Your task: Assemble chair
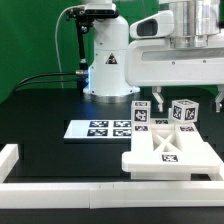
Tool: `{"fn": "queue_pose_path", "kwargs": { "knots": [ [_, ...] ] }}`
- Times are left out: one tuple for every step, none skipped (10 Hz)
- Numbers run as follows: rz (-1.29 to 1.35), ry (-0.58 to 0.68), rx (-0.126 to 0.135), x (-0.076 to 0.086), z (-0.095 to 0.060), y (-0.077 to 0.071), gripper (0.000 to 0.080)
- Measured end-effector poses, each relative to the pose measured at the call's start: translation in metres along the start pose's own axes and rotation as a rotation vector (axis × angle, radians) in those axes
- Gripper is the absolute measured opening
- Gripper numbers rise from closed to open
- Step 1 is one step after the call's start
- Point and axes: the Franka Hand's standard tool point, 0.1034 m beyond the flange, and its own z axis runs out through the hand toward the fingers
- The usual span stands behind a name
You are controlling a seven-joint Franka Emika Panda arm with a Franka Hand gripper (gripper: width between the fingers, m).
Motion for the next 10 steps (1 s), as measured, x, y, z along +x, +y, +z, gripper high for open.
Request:
{"fn": "queue_pose_path", "kwargs": {
  "knots": [
    [-0.062,0.000,0.000,0.0005,-0.0001,0.0012,0.0649],
    [-0.149,0.001,-0.001,0.0007,-0.0001,0.0018,0.0649],
    [-0.330,0.004,-0.012,0.0021,-0.0004,0.0040,0.0649],
    [-0.322,0.004,-0.010,0.0021,-0.0004,0.0039,0.0649],
    [-0.299,0.004,-0.010,0.0021,-0.0004,0.0040,0.0626],
    [-0.274,0.004,-0.009,0.0021,-0.0004,0.0039,0.0626],
    [-0.211,0.005,-0.009,0.0021,-0.0004,0.0039,0.0455],
    [-0.160,0.005,-0.009,0.0021,-0.0004,0.0039,0.0278],
    [-0.096,0.005,-0.008,0.0020,-0.0004,0.0036,0.0282],
    [-0.040,0.005,-0.008,0.0019,-0.0004,0.0034,0.0282]
  ]
}}
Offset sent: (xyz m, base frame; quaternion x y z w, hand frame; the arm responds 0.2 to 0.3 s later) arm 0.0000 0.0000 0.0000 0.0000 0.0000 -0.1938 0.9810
